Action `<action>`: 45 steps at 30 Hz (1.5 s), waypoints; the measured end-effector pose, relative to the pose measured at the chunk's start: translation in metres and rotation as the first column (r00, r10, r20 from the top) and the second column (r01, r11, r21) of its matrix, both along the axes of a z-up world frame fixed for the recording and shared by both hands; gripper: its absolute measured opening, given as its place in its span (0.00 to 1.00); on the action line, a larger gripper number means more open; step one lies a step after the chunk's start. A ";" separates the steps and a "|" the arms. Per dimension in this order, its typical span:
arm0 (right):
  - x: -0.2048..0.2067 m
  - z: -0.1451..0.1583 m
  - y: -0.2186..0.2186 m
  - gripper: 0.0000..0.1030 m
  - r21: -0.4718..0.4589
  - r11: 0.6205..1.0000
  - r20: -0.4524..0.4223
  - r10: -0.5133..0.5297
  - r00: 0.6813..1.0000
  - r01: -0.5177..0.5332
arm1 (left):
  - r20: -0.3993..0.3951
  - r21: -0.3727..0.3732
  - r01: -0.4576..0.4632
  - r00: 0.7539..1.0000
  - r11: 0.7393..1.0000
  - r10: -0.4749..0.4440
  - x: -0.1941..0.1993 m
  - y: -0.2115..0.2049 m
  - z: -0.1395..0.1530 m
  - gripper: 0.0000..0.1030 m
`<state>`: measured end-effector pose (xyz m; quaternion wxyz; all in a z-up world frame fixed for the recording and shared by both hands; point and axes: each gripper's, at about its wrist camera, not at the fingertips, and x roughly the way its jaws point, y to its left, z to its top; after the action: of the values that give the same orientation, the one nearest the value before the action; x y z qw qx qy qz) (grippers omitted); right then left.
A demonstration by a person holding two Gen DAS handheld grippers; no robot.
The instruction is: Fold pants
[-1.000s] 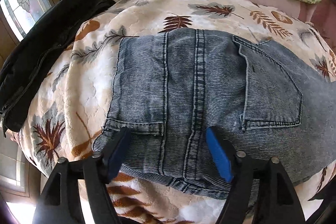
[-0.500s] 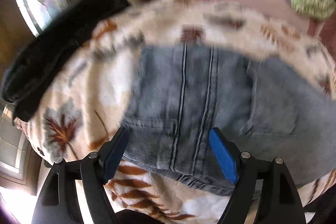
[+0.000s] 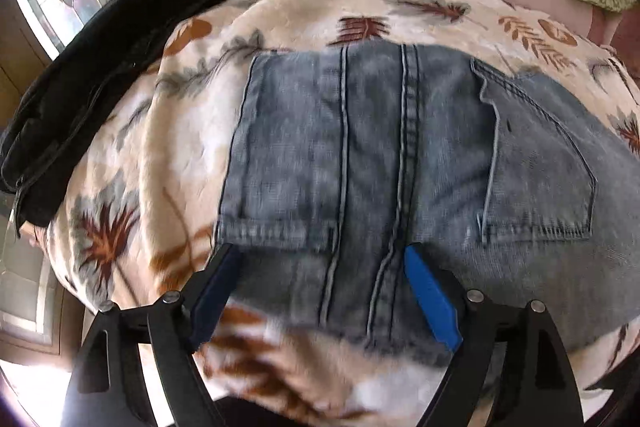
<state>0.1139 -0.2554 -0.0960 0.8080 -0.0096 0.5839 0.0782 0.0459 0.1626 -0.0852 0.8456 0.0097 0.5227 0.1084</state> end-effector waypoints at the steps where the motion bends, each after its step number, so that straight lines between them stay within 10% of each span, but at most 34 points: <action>1: 0.001 0.005 0.003 0.90 -0.014 1.000 -0.026 -0.001 1.000 0.001 | -0.009 0.002 -0.001 1.000 1.000 0.001 -0.002 -0.002 0.002 0.83; 7: -0.022 0.051 -0.040 0.90 0.264 0.953 0.053 -0.170 0.984 0.150 | 0.087 0.048 -0.001 0.996 0.999 -0.003 -0.014 -0.017 0.036 0.82; 12: -0.037 0.008 -0.082 0.91 0.492 0.826 -0.088 -0.268 0.959 0.276 | 0.242 0.020 0.092 0.966 0.996 -0.094 -0.015 -0.053 0.061 0.84; 16: -0.057 0.040 -0.115 0.91 0.562 0.756 -0.059 -0.369 0.927 0.337 | 0.002 0.095 0.173 0.985 0.980 -0.174 0.008 -0.082 -0.001 0.87; 20: -0.082 0.036 -0.153 0.96 0.598 0.699 -0.086 -0.430 0.899 0.392 | 0.043 0.001 0.091 0.995 0.996 -0.091 0.002 -0.065 -0.002 0.95; 24: -0.091 0.015 -0.192 0.88 0.663 0.589 -0.167 -0.484 0.859 0.462 | 0.064 0.080 0.108 0.991 0.991 -0.113 -0.001 -0.078 0.016 0.95; 29: -0.107 0.043 -0.194 0.89 0.703 0.596 -0.068 -0.489 0.870 0.389 | 0.227 0.110 0.153 0.958 0.982 -0.175 -0.010 -0.096 0.050 0.95; 31: -0.104 0.020 -0.189 0.92 0.651 0.628 -0.114 -0.474 0.873 0.426 | 0.164 0.125 0.168 0.969 0.978 -0.187 0.002 -0.098 0.033 0.95; 34: -0.106 0.005 -0.201 0.91 0.687 0.556 -0.166 -0.508 0.845 0.468 | 0.039 0.103 0.153 0.987 0.983 -0.158 0.014 -0.091 -0.005 0.96; 38: -0.098 0.049 -0.190 0.91 0.638 0.656 -0.068 -0.475 0.877 0.404 | 0.121 0.025 0.101 0.987 0.995 -0.104 0.006 -0.077 0.022 0.96; 42: -0.077 0.076 -0.182 0.91 0.668 0.672 -0.015 -0.417 0.909 0.320 | 0.211 0.062 0.071 0.974 0.996 -0.083 0.008 -0.073 0.036 0.96; 45: -0.043 0.062 -0.172 0.92 0.691 0.663 0.004 -0.401 0.916 0.287 | 0.037 0.061 0.026 0.999 0.998 -0.028 0.021 -0.060 -0.001 0.97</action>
<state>0.0711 -0.4277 -0.0338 0.7981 0.3898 0.4407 0.1297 0.0672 0.1023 -0.0859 0.8561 0.0403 0.5027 0.1131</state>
